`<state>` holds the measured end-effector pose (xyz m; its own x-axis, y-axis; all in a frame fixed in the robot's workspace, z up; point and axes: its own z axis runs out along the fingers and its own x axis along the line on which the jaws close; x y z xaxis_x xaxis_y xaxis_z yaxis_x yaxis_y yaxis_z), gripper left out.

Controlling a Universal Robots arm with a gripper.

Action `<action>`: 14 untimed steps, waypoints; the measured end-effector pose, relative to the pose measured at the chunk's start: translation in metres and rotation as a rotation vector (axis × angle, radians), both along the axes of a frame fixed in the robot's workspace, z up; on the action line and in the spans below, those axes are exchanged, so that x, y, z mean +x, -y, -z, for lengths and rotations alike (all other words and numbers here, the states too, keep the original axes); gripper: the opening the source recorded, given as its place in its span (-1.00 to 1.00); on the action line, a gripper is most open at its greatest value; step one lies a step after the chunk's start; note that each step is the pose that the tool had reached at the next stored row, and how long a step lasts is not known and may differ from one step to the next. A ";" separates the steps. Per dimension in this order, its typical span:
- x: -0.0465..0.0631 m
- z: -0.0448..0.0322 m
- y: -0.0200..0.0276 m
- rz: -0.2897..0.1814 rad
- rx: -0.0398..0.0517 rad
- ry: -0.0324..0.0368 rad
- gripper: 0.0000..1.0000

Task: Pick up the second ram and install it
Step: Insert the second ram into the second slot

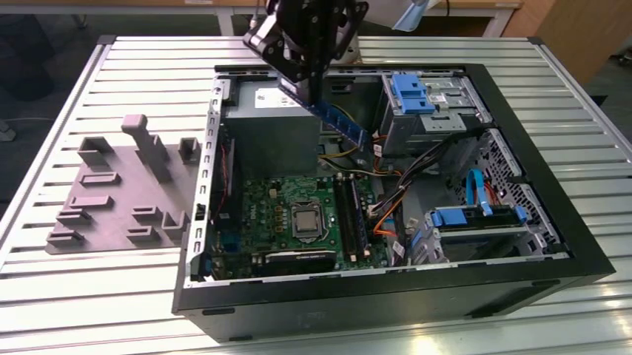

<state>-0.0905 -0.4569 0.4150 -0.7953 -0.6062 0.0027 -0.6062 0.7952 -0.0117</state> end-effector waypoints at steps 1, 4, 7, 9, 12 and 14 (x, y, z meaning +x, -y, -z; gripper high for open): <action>0.000 0.0001 0.0000 0.018 0.0000 0.0000 -0.73; 0.000 0.0004 0.0000 0.053 0.0000 0.0000 -0.73; 0.000 0.0005 0.0000 0.054 0.0000 0.0000 -0.73; 0.000 0.0005 0.0000 0.054 0.0001 0.0000 -0.73; 0.000 0.0005 0.0000 0.054 0.0000 0.0000 -0.73; 0.000 0.0005 0.0000 0.054 0.0001 0.0001 -0.73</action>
